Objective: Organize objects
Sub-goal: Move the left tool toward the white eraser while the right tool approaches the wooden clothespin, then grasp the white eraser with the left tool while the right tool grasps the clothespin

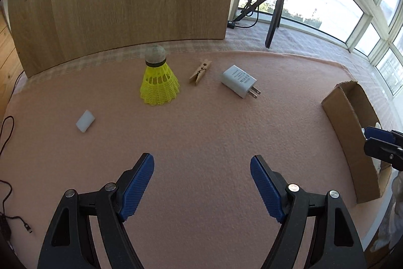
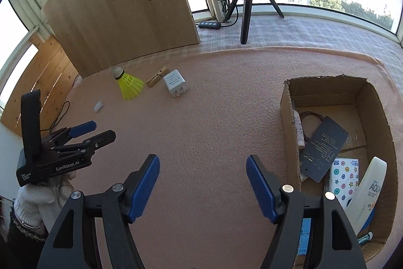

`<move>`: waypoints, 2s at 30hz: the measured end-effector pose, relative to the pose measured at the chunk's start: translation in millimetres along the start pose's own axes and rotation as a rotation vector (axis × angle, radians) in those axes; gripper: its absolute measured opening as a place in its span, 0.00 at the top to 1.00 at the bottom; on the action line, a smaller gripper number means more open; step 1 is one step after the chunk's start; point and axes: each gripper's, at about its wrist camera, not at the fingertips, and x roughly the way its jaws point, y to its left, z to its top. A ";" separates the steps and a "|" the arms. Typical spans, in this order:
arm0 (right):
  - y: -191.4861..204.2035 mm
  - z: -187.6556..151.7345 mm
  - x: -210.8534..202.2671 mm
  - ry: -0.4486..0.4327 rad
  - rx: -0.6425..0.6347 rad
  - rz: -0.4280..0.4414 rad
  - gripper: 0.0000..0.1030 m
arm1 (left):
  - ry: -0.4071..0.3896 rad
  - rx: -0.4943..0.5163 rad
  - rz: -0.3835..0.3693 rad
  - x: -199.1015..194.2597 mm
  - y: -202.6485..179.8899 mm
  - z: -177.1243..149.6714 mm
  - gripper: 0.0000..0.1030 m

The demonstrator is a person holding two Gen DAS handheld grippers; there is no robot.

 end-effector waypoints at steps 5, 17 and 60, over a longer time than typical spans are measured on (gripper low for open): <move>29.6 24.3 21.6 -0.009 -0.052 0.019 0.34 | -0.008 -0.046 0.075 0.2 52.0 1.3 0.21; 100.8 66.9 95.0 -0.012 -0.228 -0.029 0.34 | -0.009 -0.102 0.141 19.6 135.4 11.5 0.22; 139.2 118.5 214.8 0.219 -0.075 -0.110 0.89 | 0.052 0.005 0.093 73.9 149.2 42.9 0.78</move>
